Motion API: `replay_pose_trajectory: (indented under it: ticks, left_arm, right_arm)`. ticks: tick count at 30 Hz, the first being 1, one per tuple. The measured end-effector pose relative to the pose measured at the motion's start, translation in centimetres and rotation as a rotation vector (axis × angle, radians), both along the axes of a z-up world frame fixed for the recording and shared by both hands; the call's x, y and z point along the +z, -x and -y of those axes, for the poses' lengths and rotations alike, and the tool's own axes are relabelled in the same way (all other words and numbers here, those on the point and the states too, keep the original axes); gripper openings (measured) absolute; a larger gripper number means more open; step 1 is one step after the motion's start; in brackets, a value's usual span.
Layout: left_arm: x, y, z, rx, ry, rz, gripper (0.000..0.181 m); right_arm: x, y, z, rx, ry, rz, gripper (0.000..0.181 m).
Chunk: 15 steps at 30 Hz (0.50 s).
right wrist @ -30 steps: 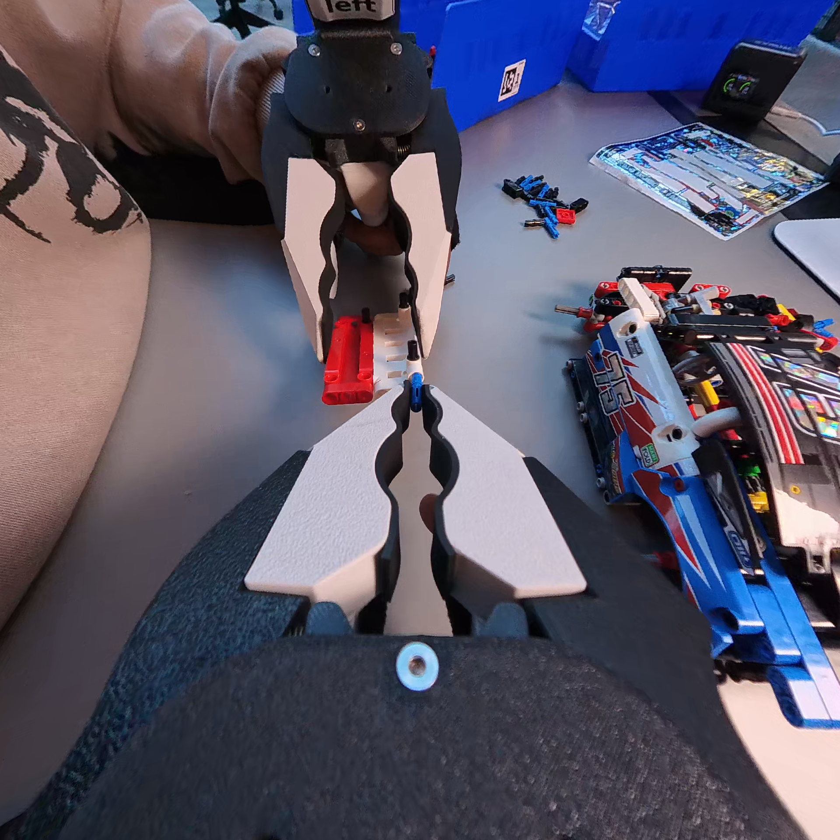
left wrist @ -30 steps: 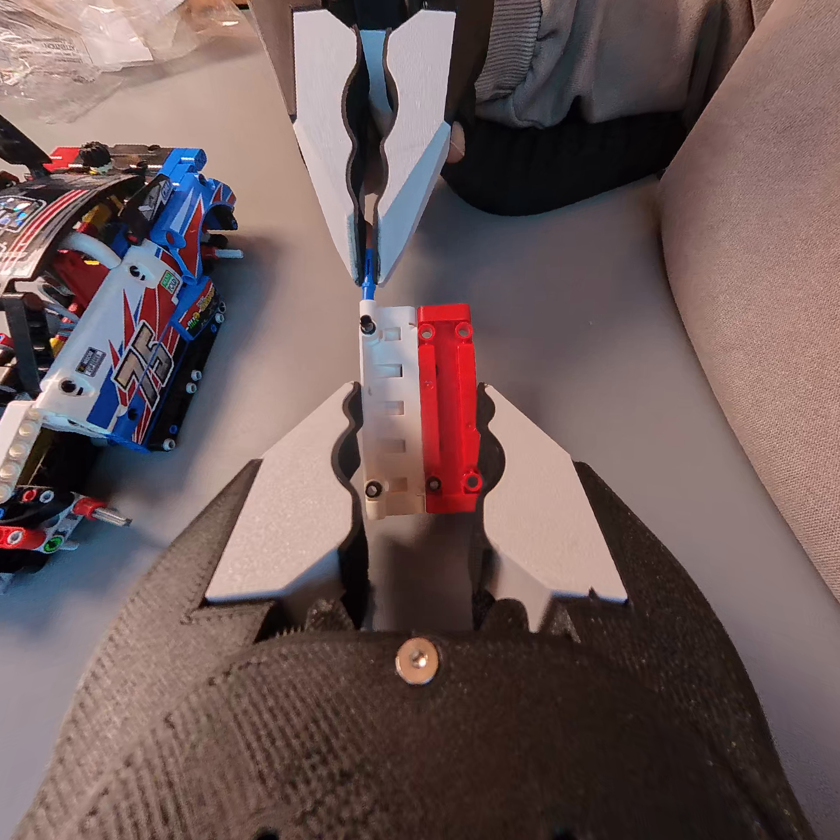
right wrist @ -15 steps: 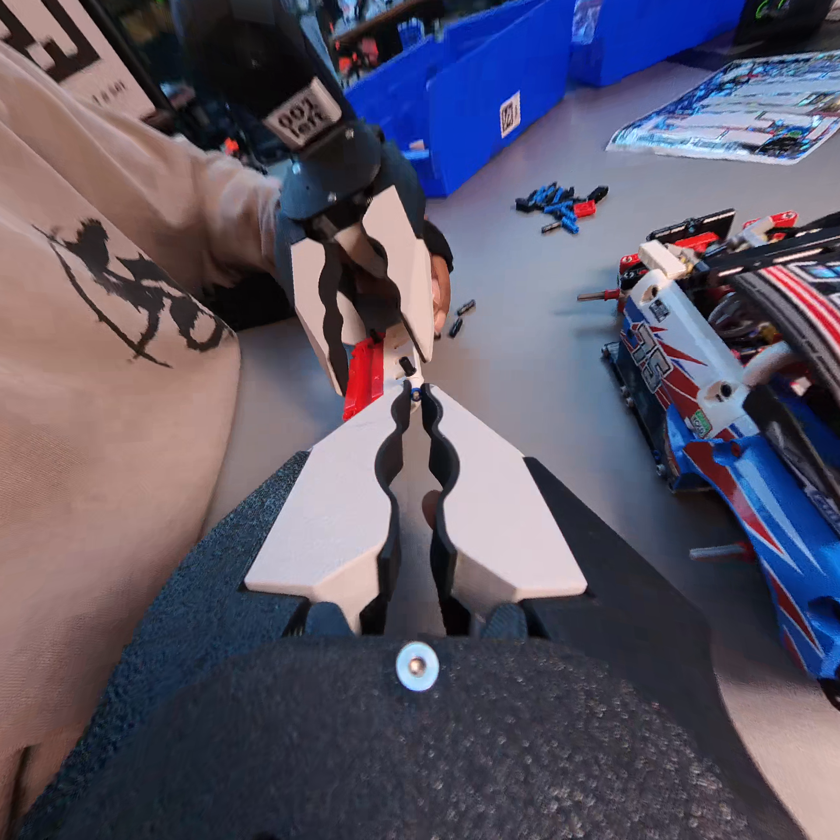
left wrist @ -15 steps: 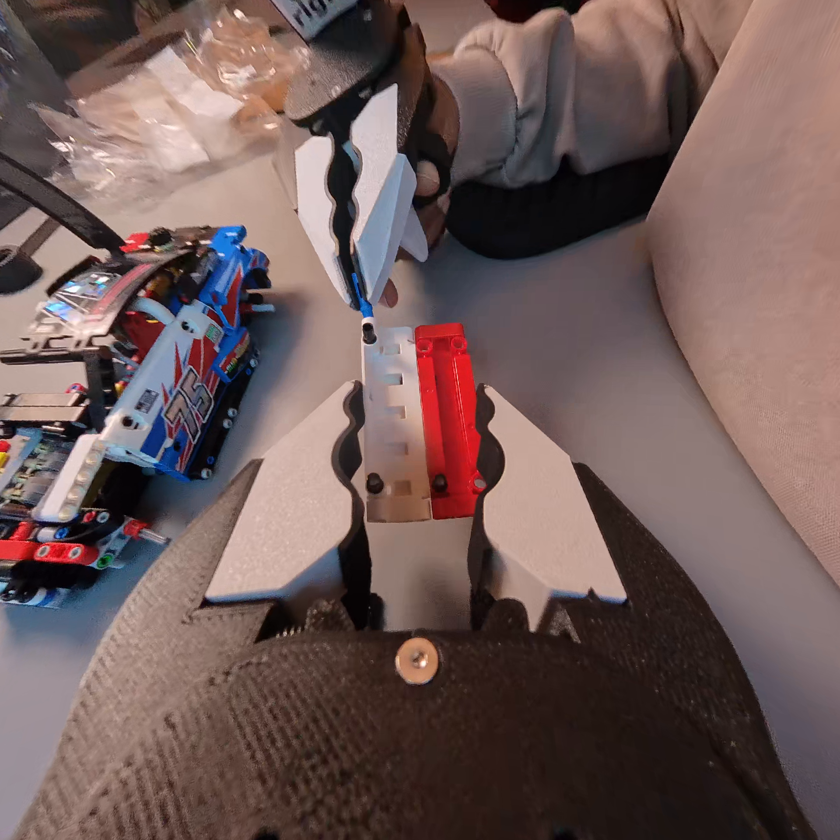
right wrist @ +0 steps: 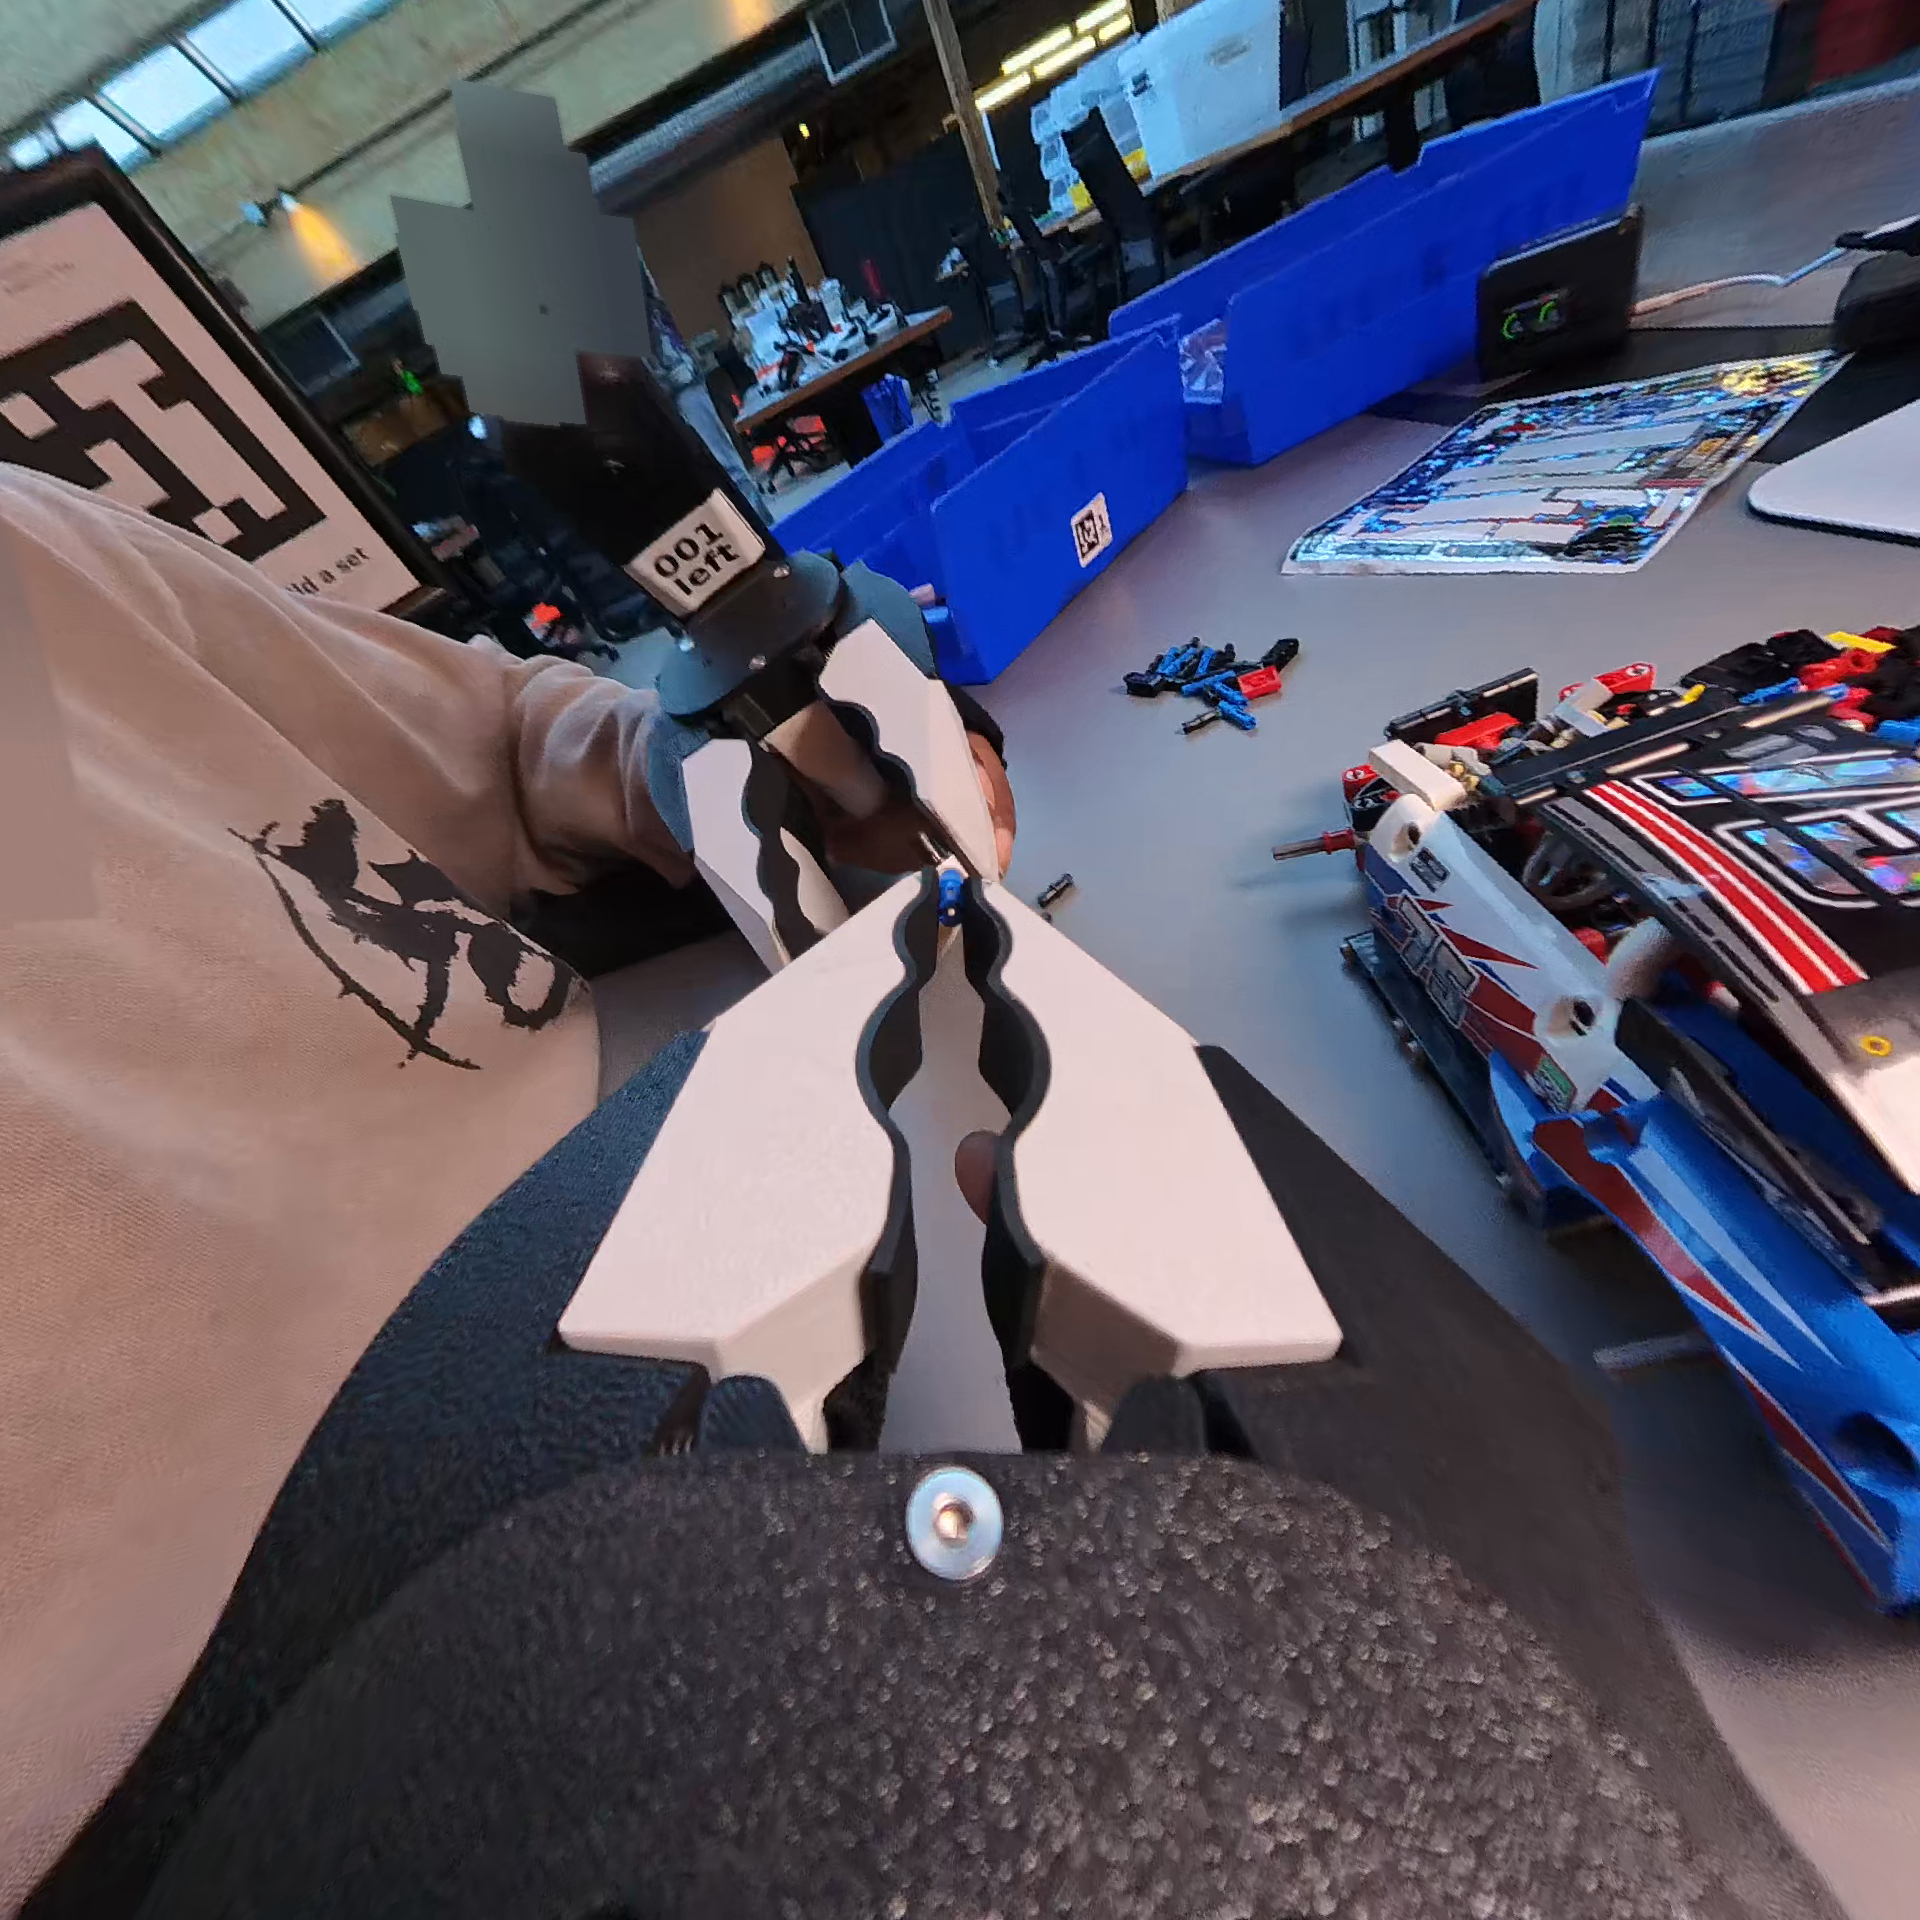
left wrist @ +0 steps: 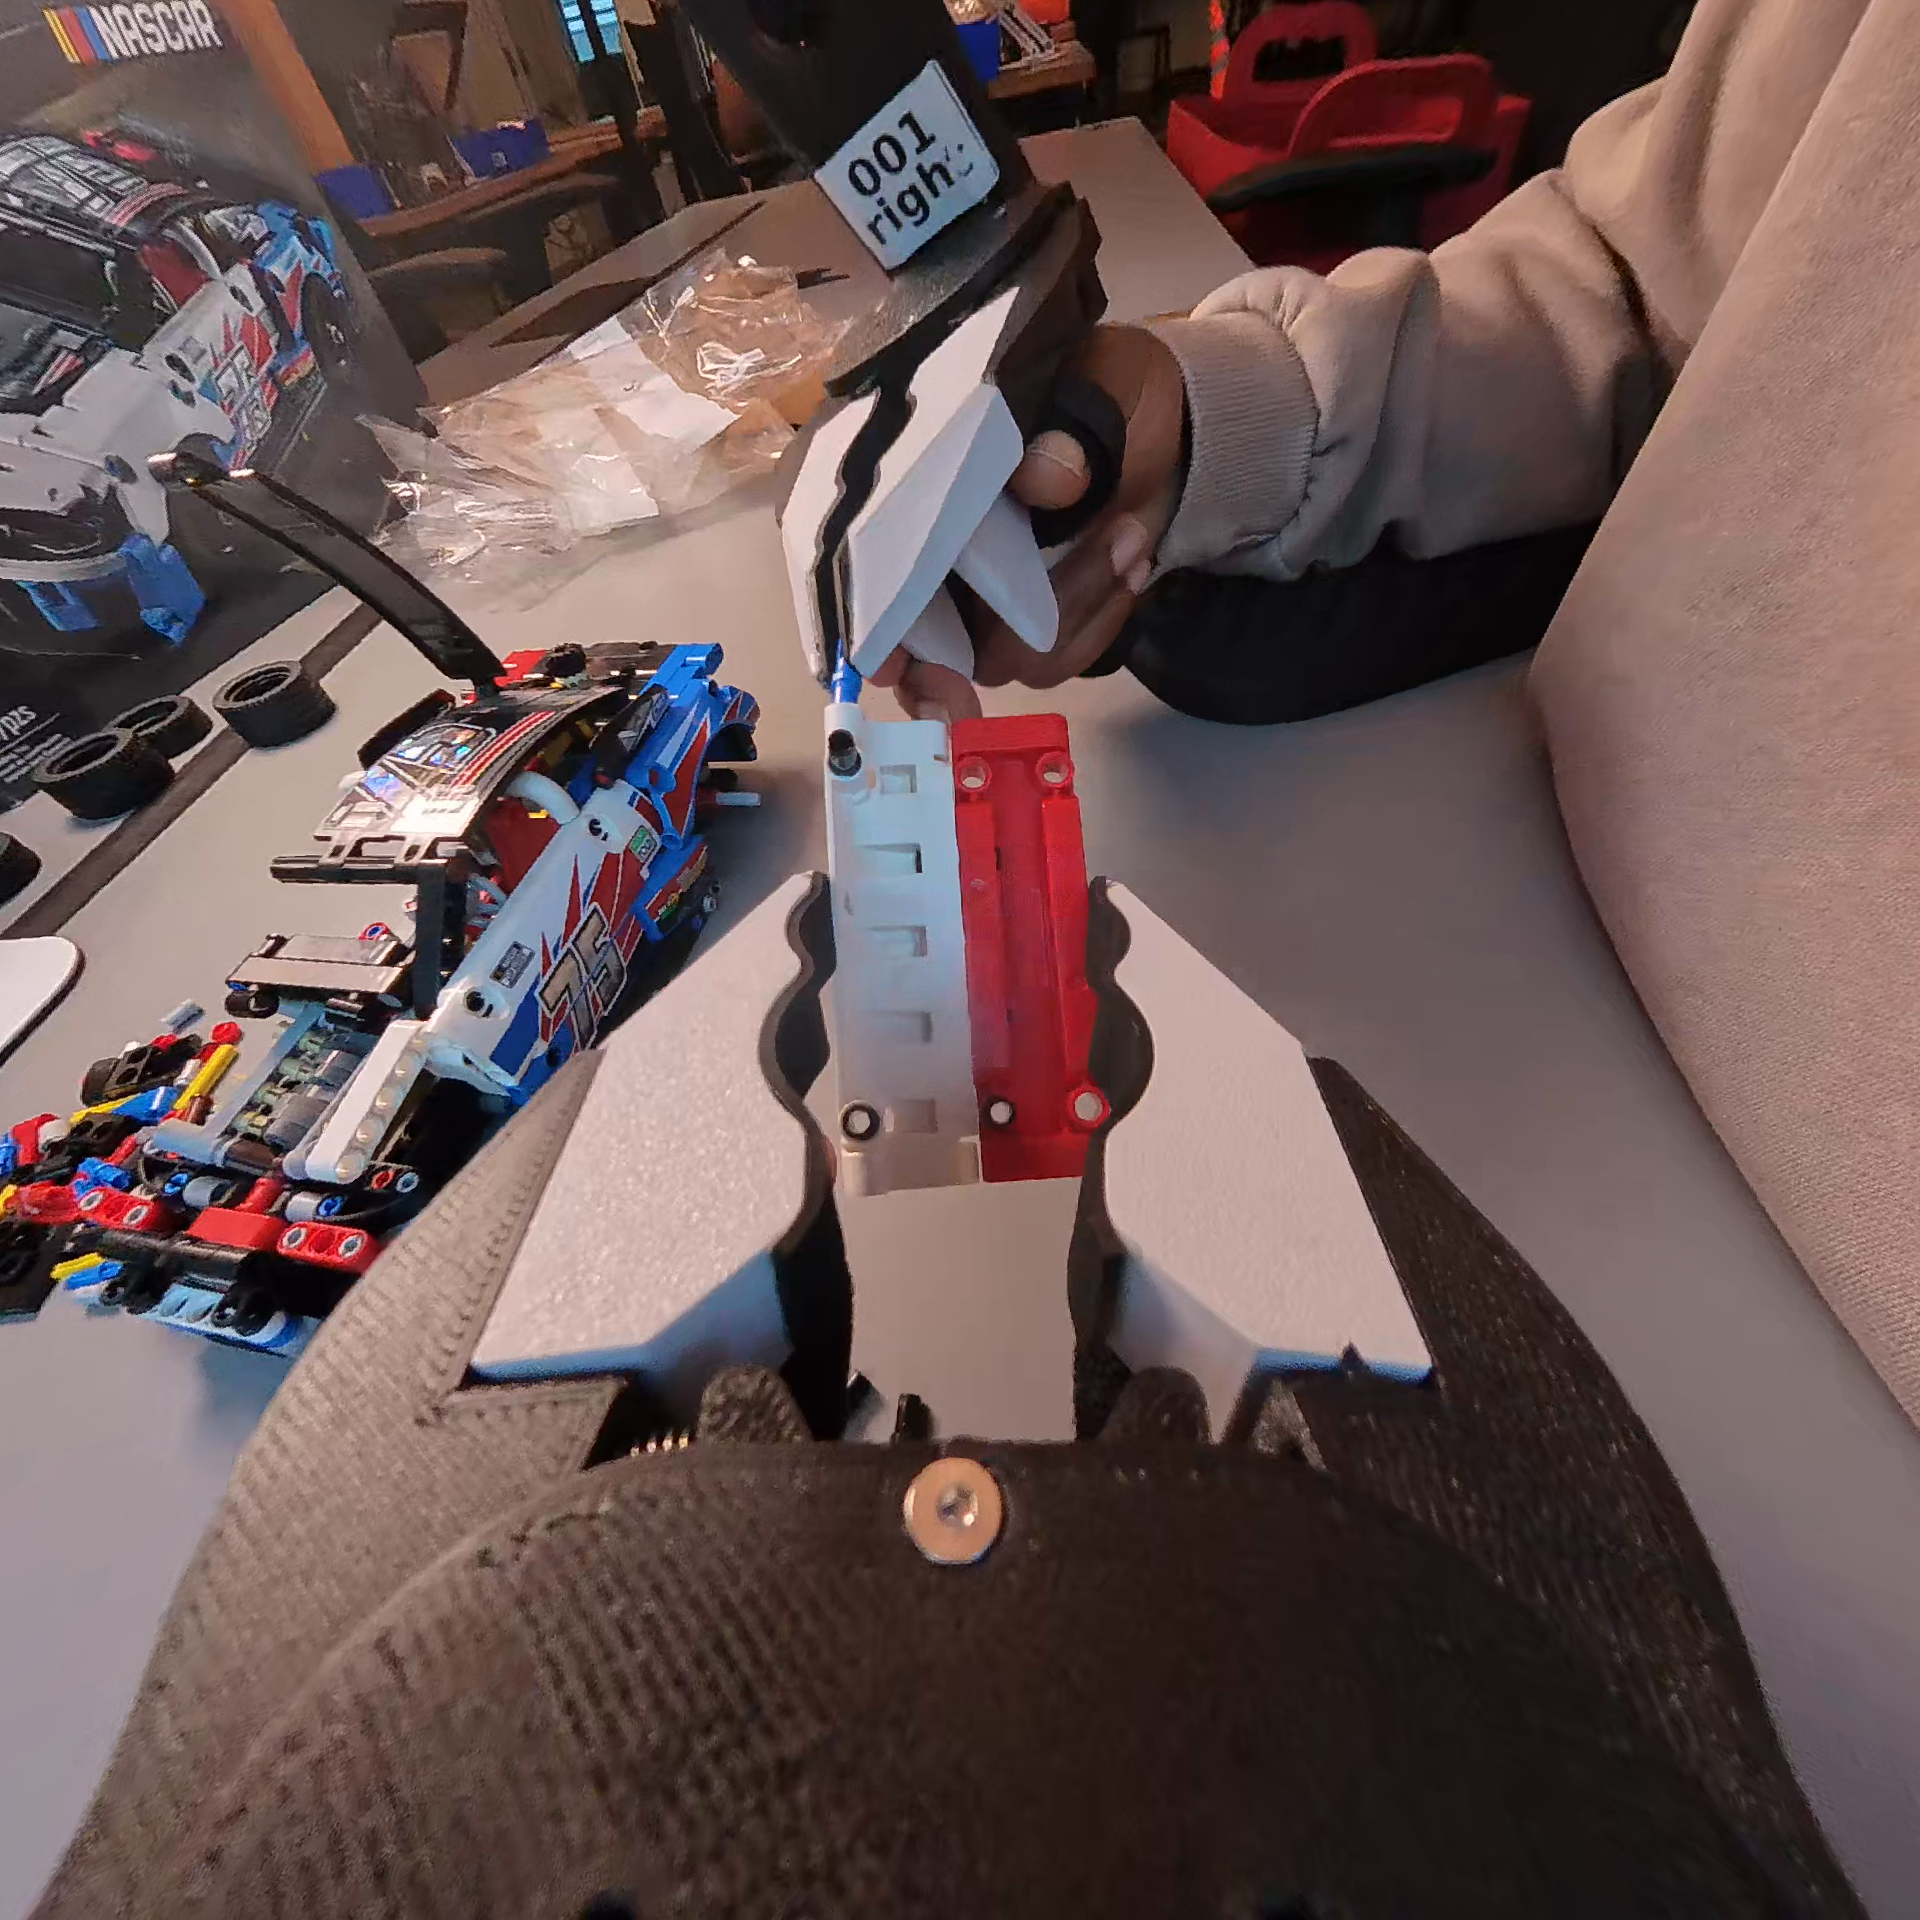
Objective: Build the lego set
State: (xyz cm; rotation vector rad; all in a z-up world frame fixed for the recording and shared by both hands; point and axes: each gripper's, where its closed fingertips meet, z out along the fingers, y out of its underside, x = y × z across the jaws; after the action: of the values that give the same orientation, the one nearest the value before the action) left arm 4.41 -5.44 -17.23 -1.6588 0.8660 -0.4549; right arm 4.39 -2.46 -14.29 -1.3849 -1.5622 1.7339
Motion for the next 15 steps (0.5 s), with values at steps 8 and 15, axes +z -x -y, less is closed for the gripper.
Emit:
replay_pose_trajectory:
  ticks: [8, 15]
  left_arm:
    - [-1.3, -0.1, -0.3, 0.035, -0.042, -0.152, 0.047]
    - [-1.8, -0.1, -0.4, 0.056, -0.061, -0.225, 0.047]
  right_arm:
    - [-1.3, -0.3, -0.1, 0.002, -0.038, 0.092, 0.001]
    - [-1.8, 0.0, 0.3, -0.011, -0.067, 0.097, 0.001]
